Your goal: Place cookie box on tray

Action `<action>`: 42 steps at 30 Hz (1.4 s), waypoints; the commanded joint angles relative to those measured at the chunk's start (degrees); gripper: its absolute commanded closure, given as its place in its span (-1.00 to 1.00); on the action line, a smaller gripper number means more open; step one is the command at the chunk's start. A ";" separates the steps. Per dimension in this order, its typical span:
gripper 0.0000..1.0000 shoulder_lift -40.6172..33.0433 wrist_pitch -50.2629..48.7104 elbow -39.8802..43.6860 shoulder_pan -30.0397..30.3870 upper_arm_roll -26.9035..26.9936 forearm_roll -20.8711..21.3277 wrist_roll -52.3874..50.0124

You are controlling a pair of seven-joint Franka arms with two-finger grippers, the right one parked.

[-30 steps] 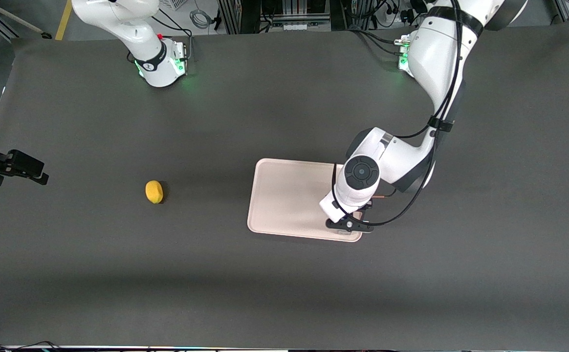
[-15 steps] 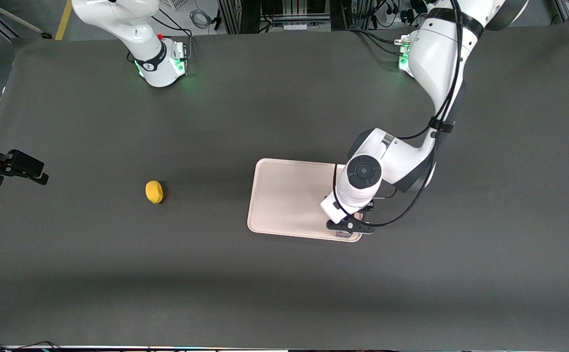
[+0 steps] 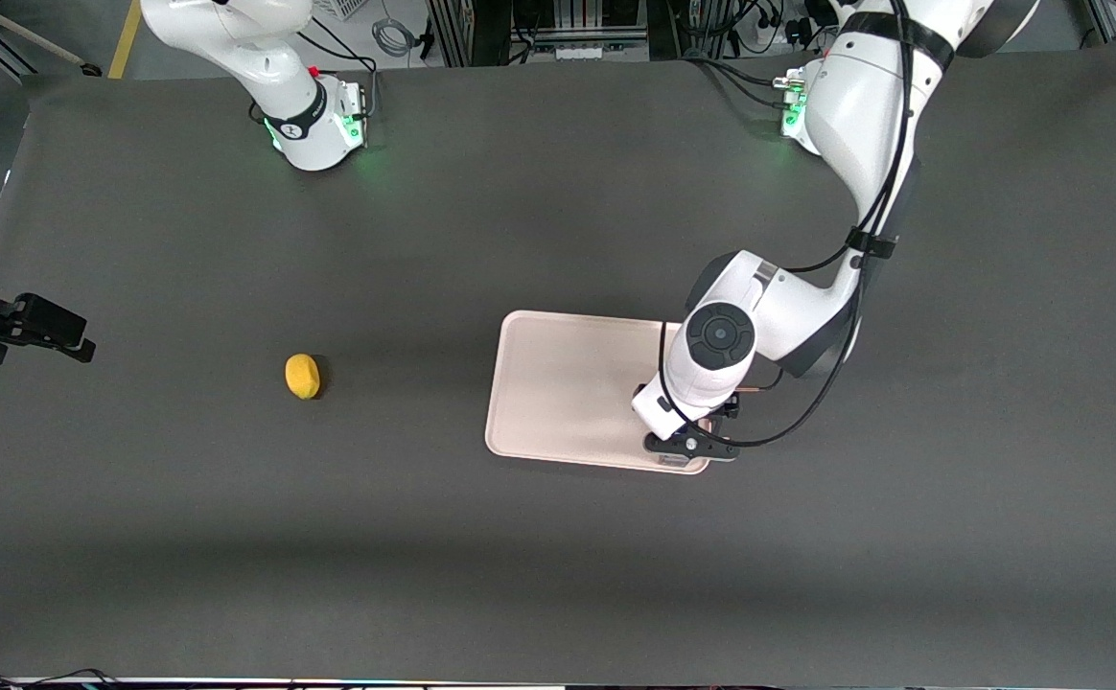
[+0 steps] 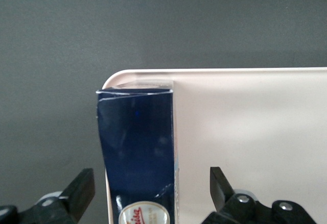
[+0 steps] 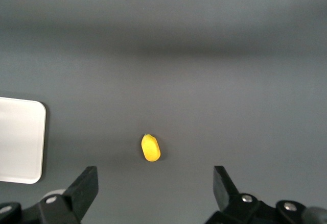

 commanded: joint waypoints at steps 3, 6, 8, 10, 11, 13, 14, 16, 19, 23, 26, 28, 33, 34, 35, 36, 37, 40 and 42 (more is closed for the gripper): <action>-1.00 -4.97 -0.63 -0.95 2.97 0.04 -0.63 4.80; -1.00 -7.07 -2.21 -0.78 3.77 0.21 -3.78 5.07; -1.00 -8.30 -4.14 0.18 4.29 0.65 -5.81 5.07; -1.00 -9.19 -6.68 1.59 5.00 0.74 -6.96 5.25; -1.00 -9.62 -8.09 2.38 5.17 0.74 -7.13 5.25; -1.00 -10.50 -10.81 4.05 6.14 0.74 -7.31 5.25; -1.00 -11.03 -11.78 4.49 6.75 0.83 -7.40 5.25; -1.00 -12.26 -13.28 4.94 7.89 0.83 -7.93 5.34; -1.00 -14.54 -13.99 4.67 9.65 0.92 -8.10 6.82; -1.00 -17.44 -16.53 4.59 11.76 2.85 -8.19 10.78; -1.00 -19.82 -18.38 4.50 13.52 4.16 -8.02 11.23; -1.00 -21.40 -19.44 4.32 14.84 4.61 -7.67 11.49; -1.00 -25.61 -22.51 2.57 18.61 4.87 -7.05 13.85; -1.00 -26.67 -22.86 1.78 19.49 4.87 -7.05 15.17; -1.00 -27.81 -23.04 0.73 20.28 4.87 -7.05 16.75; -1.00 -28.95 -23.04 -0.50 20.99 4.87 -7.05 18.15; -1.00 -30.10 -22.96 -1.90 21.69 4.87 -7.05 19.56; -1.00 -33.26 -22.52 -5.60 23.45 4.87 -7.05 21.50; -1.00 -35.28 -22.52 -7.62 24.24 4.87 -7.05 21.68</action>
